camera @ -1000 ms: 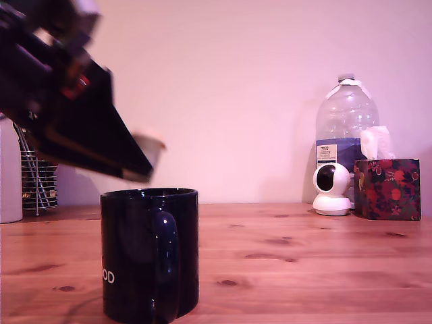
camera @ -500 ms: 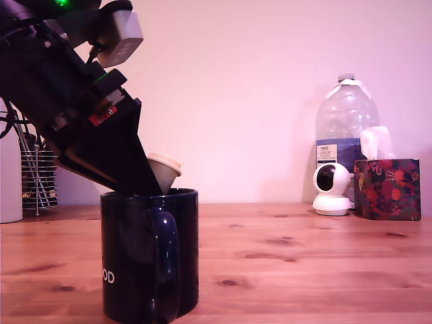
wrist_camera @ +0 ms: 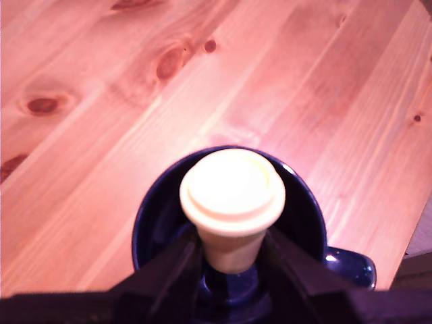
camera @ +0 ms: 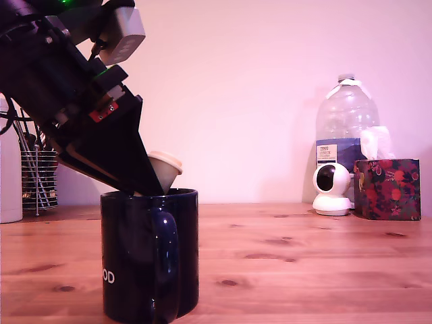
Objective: Pick up the coffee capsules from the table one by one and drop them inside the nearest coffee cup
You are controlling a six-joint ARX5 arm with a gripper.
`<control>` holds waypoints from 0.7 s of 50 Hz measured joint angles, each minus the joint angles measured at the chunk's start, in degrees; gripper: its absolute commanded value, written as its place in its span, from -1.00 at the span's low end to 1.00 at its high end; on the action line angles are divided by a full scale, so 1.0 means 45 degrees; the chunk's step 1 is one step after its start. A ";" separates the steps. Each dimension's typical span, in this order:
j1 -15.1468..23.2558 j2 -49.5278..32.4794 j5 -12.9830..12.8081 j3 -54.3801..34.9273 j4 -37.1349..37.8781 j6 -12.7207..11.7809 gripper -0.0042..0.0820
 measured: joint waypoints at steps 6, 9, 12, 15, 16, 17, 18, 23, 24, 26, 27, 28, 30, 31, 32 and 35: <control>-0.0058 -0.0019 -0.0078 0.0000 -0.0151 -0.0005 0.51; -0.0146 -0.0117 -0.0238 0.0000 -0.0146 -0.0015 0.73; -0.0267 -0.0389 -0.0301 0.0000 -0.0151 -0.0019 0.75; -0.0398 -0.0777 -0.0321 0.0000 -0.0155 -0.0019 0.75; -0.0437 -0.0903 -0.0325 0.0000 -0.0155 -0.0019 0.74; -0.0461 -0.1039 -0.0330 0.0005 -0.0155 -0.0019 0.74; -0.0491 -0.1161 -0.0335 0.0005 -0.0155 -0.0019 0.74; -0.0520 -0.1486 -0.0549 0.0034 -0.0175 -0.0019 0.74; -0.0520 -0.1486 -0.0568 0.0044 -0.0194 -0.0019 0.74; -0.0520 -0.1486 -0.0675 0.0044 -0.0262 -0.0068 0.74; -0.0520 -0.1481 -0.0714 0.0044 -0.0321 -0.0073 0.74; -0.0520 -0.1477 -0.0763 0.0044 -0.0379 -0.0160 0.72; -0.0520 -0.1477 -0.0782 0.0044 -0.0457 -0.0185 0.65; -0.0520 -0.1477 -0.0801 0.0044 -0.0476 -0.0189 0.59; -0.0520 -0.1477 -0.0811 0.0044 -0.0491 -0.0199 0.51; -0.0520 -0.1477 -0.0855 0.0044 -0.0520 -0.0223 0.11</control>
